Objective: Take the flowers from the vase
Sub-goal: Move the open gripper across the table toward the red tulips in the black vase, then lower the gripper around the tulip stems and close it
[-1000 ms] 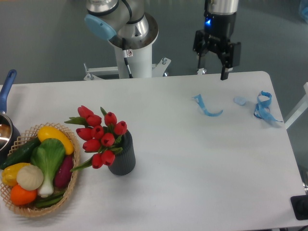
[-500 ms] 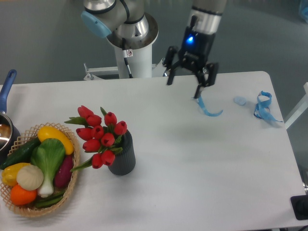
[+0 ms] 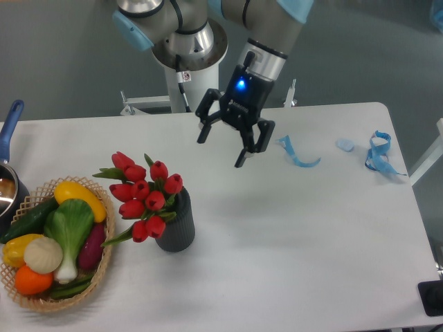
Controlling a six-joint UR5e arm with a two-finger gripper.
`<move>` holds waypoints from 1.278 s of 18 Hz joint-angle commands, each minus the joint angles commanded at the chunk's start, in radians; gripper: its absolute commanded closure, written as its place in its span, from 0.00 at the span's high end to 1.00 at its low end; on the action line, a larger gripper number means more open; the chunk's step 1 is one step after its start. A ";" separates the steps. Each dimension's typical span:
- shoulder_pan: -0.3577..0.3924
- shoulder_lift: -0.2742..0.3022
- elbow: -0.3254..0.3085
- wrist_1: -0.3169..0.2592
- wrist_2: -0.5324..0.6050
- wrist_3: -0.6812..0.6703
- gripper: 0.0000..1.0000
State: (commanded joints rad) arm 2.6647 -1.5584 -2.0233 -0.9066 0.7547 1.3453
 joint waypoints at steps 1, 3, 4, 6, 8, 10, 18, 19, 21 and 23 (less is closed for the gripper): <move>-0.012 -0.008 0.000 0.008 0.002 0.002 1.00; -0.041 -0.026 0.005 0.035 0.002 0.000 1.00; -0.063 -0.044 0.011 0.047 0.003 0.000 1.00; -0.098 -0.074 0.023 0.072 0.005 0.000 1.00; -0.117 -0.089 0.028 0.077 0.006 0.002 1.00; -0.130 -0.104 0.031 0.084 0.011 0.003 1.00; -0.181 -0.173 0.051 0.137 0.009 -0.005 1.00; -0.184 -0.175 0.051 0.137 0.009 -0.006 1.00; -0.186 -0.180 0.052 0.137 0.009 -0.011 1.00; -0.186 -0.190 0.066 0.137 0.008 -0.012 0.93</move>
State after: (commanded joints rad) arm 2.4789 -1.7487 -1.9574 -0.7701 0.7624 1.3330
